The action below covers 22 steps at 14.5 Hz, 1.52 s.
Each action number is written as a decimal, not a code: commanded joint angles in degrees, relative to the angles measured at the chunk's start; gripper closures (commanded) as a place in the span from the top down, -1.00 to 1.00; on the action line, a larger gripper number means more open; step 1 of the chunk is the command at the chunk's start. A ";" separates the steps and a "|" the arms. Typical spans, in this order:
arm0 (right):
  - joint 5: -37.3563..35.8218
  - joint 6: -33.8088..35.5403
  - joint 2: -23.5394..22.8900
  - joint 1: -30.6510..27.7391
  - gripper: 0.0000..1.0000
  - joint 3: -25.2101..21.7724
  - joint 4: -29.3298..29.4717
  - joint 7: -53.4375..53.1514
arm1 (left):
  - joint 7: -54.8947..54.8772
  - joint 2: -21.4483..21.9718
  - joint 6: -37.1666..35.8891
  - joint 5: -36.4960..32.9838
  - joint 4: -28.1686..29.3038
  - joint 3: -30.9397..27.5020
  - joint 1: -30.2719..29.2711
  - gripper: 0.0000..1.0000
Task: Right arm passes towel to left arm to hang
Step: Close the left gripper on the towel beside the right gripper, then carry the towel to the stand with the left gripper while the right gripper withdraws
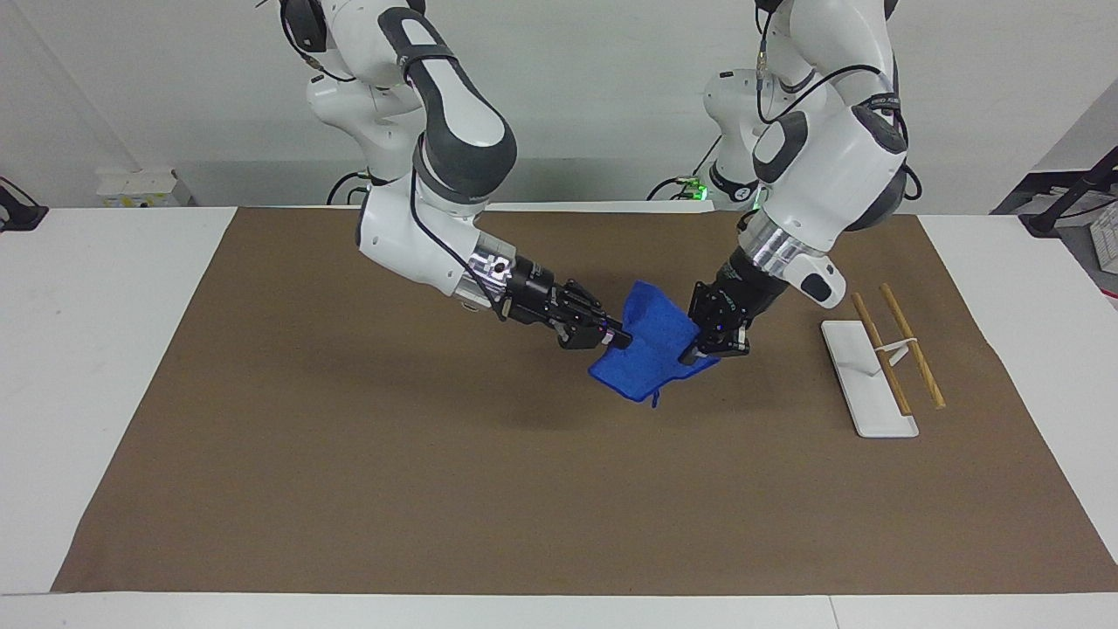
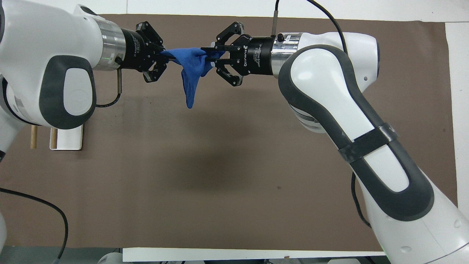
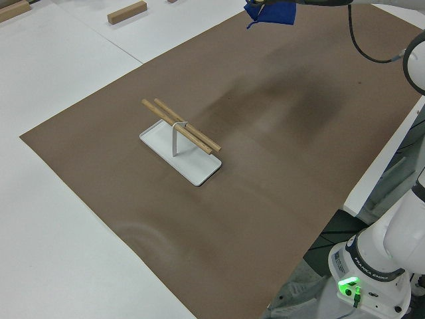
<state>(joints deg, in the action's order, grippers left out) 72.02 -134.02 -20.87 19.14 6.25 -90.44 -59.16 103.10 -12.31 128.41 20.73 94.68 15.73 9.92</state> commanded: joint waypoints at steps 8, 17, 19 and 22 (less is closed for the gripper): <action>-36.90 1.82 2.06 -4.27 1.00 -0.54 -1.75 25.84 | -22.14 0.00 -5.62 0.72 -1.07 -0.87 -0.96 -1.00; -75.78 26.32 6.18 -16.40 1.00 -0.54 2.37 44.10 | -45.03 1.58 -16.78 -0.86 -0.29 -14.65 -1.05 -1.00; -80.77 32.92 6.89 -17.20 1.00 -0.71 5.17 46.84 | -53.75 1.94 -18.28 -1.21 0.24 -18.43 -1.05 -1.00; -85.38 42.41 7.85 -19.22 1.00 -0.45 10.10 51.14 | -65.44 2.46 -19.34 -1.22 1.73 -24.50 -1.05 -1.00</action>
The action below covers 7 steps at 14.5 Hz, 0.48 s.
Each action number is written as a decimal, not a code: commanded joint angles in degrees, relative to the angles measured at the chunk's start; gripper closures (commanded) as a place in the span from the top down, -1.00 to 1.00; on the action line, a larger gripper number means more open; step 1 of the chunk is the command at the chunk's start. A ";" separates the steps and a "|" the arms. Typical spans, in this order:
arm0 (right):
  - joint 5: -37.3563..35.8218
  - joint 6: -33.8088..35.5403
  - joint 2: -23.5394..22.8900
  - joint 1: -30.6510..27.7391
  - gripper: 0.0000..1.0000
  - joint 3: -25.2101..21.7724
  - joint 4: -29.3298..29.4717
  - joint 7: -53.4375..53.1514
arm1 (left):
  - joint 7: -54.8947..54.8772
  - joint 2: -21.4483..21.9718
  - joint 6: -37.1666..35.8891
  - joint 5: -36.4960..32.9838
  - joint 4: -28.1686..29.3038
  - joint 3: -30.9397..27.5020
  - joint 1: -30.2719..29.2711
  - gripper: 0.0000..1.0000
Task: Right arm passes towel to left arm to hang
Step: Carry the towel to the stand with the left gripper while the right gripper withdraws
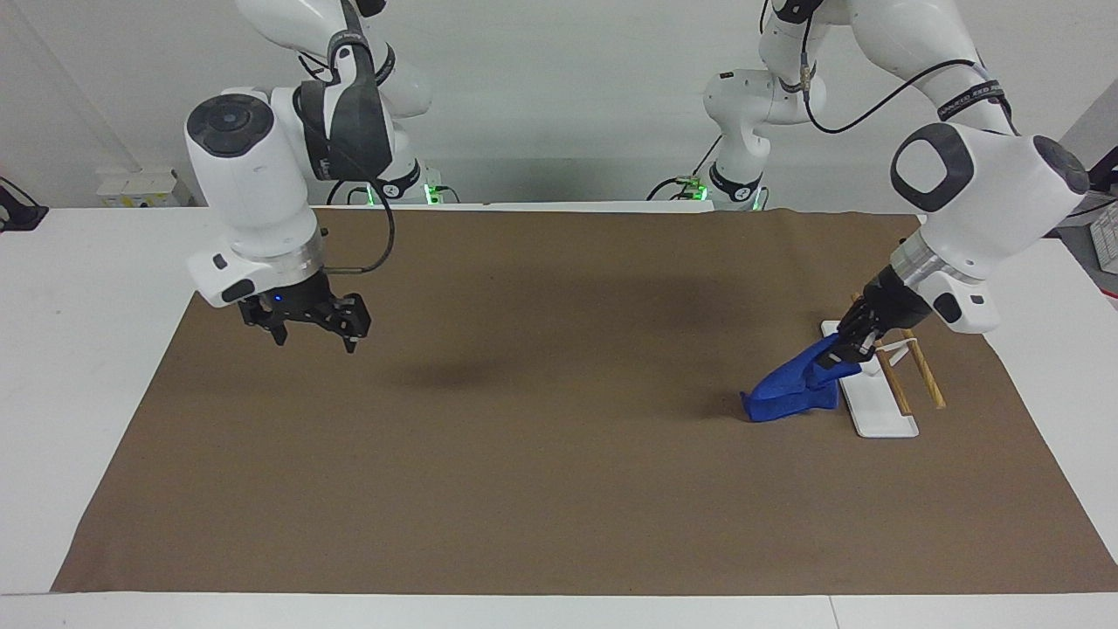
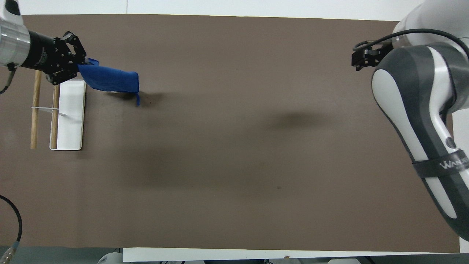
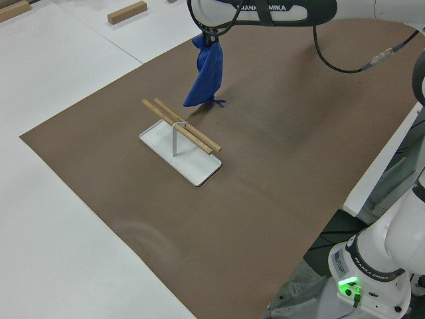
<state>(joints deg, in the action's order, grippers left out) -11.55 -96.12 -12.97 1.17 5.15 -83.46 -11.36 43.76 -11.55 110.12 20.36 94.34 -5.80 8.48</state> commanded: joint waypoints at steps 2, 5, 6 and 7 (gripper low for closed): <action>-1.11 13.28 1.10 -2.13 1.00 0.56 7.76 4.59 | -10.17 2.49 -1.83 -0.85 3.57 -6.31 0.40 -1.00; 1.16 19.47 3.99 -4.68 1.00 0.74 9.63 11.26 | -7.05 3.02 -5.77 0.02 4.01 -9.22 0.23 -1.00; 2.57 20.09 5.13 -5.47 1.00 0.74 9.63 11.62 | -1.37 3.02 -7.27 0.20 3.84 -9.05 0.22 -1.00; 3.19 20.96 6.45 -6.00 1.00 0.65 9.20 11.62 | 5.65 2.94 -8.33 1.34 3.49 -8.53 0.22 -1.00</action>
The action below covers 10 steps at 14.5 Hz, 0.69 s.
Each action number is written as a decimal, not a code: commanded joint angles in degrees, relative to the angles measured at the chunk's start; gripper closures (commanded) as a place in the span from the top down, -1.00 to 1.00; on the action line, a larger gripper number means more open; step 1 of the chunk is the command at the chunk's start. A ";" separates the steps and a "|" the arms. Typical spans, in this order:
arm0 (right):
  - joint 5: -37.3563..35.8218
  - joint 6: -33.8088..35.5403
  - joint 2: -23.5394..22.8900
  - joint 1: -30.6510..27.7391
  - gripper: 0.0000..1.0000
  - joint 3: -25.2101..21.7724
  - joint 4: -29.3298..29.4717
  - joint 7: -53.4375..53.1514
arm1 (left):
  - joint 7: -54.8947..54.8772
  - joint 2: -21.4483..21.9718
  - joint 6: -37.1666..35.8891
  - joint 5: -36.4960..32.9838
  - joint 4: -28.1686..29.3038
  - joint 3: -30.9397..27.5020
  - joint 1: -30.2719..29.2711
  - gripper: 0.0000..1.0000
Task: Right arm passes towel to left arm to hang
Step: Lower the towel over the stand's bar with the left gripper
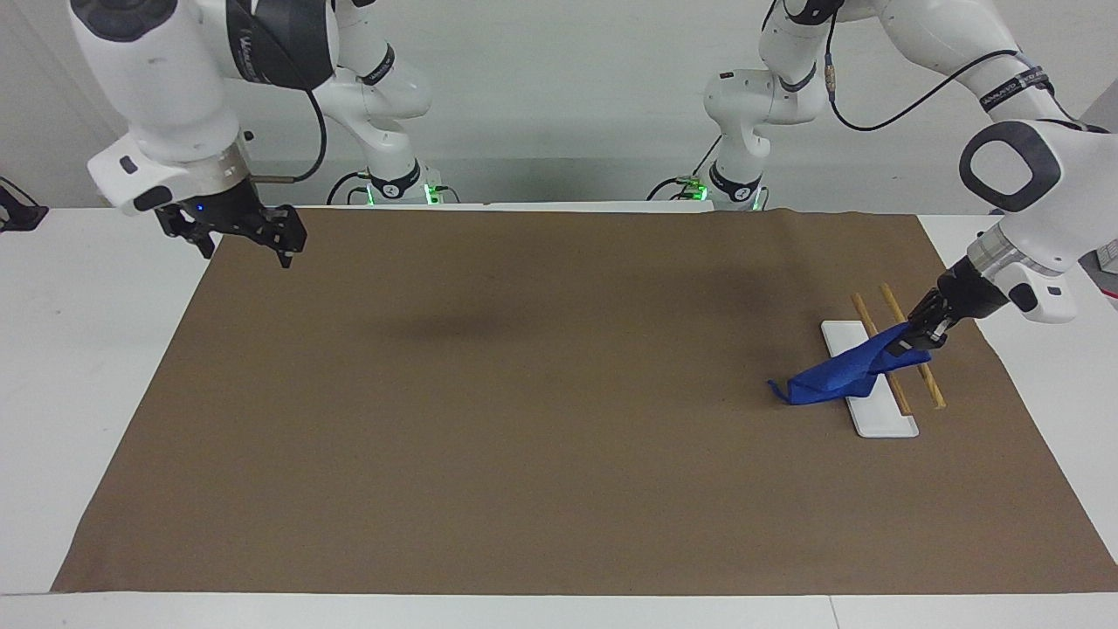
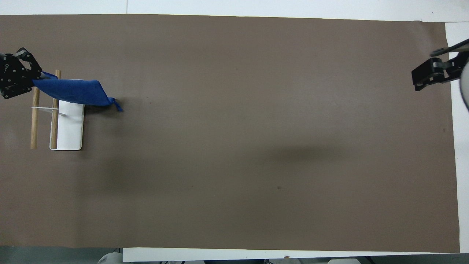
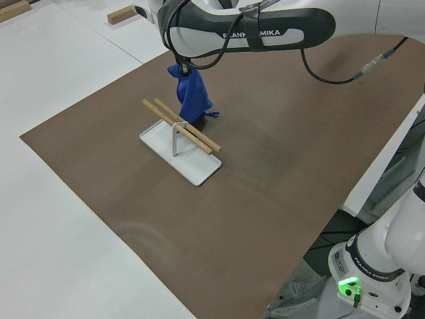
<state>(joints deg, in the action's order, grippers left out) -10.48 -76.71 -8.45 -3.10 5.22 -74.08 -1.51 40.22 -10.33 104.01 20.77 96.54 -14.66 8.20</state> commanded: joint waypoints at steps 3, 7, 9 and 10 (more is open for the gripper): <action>3.53 0.25 8.08 -1.39 1.00 0.06 -7.02 1.95 | 16.71 1.72 -2.33 4.19 1.28 0.33 0.59 -1.00; 4.58 0.07 8.72 0.81 1.00 -3.45 -7.92 2.04 | 12.90 1.72 0.82 3.57 1.63 -1.94 0.42 -1.00; 7.04 0.24 7.75 -0.76 1.00 -3.72 -7.92 2.04 | 5.17 1.63 3.29 3.31 1.81 -2.74 -0.72 -1.00; 7.14 0.24 6.96 -0.86 1.00 -3.72 -7.66 2.12 | 1.91 1.54 4.08 3.22 1.81 -2.92 -0.99 -1.00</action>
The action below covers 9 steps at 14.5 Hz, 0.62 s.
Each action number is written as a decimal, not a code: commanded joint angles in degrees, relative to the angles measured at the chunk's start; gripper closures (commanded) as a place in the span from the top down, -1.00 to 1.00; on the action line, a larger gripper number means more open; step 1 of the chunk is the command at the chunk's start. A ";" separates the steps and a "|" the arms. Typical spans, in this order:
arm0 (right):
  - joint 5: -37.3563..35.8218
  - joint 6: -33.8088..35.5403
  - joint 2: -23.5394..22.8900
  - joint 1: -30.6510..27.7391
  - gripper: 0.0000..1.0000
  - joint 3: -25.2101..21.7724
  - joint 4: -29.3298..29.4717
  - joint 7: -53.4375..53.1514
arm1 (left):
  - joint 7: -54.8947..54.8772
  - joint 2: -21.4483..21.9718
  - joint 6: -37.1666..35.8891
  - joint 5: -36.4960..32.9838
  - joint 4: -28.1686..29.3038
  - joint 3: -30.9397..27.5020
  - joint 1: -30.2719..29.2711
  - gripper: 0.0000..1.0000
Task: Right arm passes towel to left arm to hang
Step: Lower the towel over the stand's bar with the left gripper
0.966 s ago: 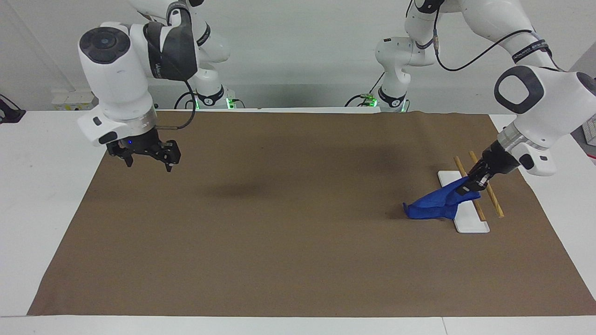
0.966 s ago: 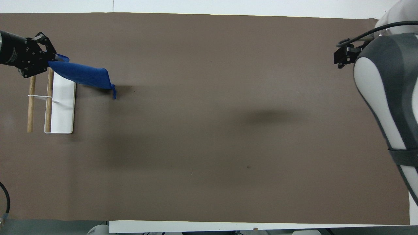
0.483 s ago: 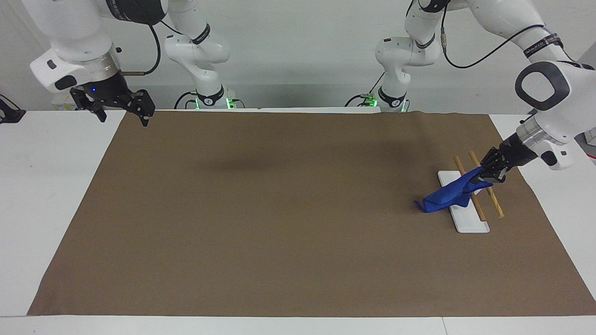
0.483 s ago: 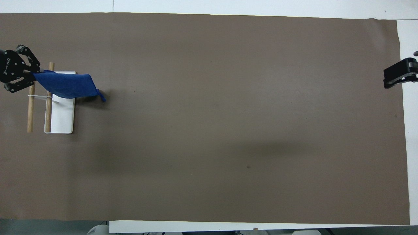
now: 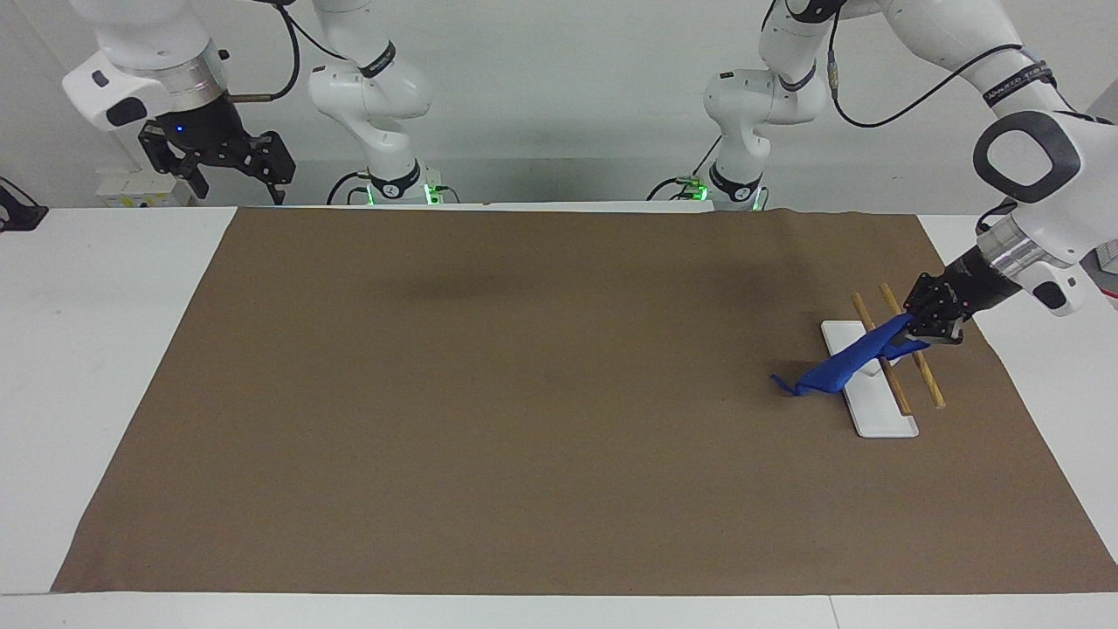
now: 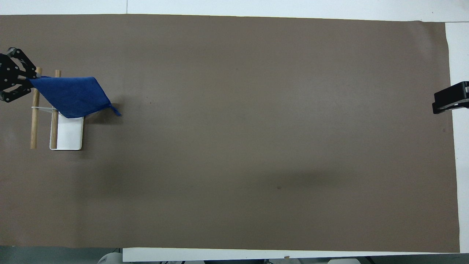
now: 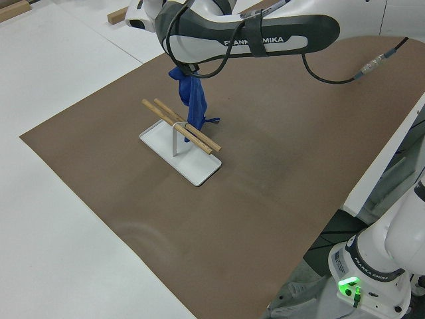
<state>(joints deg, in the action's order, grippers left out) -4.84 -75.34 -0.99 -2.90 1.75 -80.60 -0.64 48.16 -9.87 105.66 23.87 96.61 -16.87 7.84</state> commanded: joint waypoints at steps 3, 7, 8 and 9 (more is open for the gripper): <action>1.50 -0.69 -0.51 -1.05 1.00 -0.25 -1.14 1.26 | -15.53 0.73 4.11 -0.22 1.74 -3.61 -0.80 -1.00; 1.41 -1.21 -0.59 -0.71 1.00 -0.25 -0.96 1.17 | -32.39 0.55 8.85 -0.22 2.00 -6.41 -1.95 -1.00; 1.50 -1.30 -0.59 -0.96 1.00 -0.16 -0.96 1.35 | -35.74 0.55 9.12 -0.22 2.00 -7.46 -2.03 -1.00; 1.85 -1.30 -0.59 -1.14 1.00 -0.16 -1.31 1.43 | -38.47 0.46 9.30 -0.22 2.00 -8.35 -1.95 -1.00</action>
<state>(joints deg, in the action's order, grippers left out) -4.37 -75.62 -2.06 -3.24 1.37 -80.97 -0.58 15.86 -9.91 113.26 23.79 97.50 -23.53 5.64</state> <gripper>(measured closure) 0.000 0.969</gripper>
